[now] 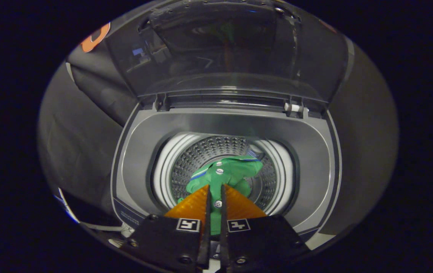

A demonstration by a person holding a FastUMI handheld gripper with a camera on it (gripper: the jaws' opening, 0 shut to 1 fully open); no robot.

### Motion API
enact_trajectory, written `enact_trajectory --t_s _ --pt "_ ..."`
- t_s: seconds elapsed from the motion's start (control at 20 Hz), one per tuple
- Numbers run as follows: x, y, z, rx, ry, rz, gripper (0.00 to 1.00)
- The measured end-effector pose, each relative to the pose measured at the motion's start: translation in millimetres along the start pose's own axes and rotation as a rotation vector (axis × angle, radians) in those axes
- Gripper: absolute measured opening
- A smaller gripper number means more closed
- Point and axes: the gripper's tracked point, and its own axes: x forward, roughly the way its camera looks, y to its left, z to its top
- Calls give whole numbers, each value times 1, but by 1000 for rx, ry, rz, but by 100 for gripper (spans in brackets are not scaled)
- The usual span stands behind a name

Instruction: Put the clothes into the washing machine and then close the washing machine lid.

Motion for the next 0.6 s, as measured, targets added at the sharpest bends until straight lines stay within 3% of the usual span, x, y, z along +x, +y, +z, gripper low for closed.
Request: enact_trajectory --t_s 0.05,0.25,0.6 --pt "0 -1 0 -5 -2 -5 18" --pt "-5 -3 -12 7 -10 -16 100" --pt "-27 -9 -6 -25 -63 -27 98"
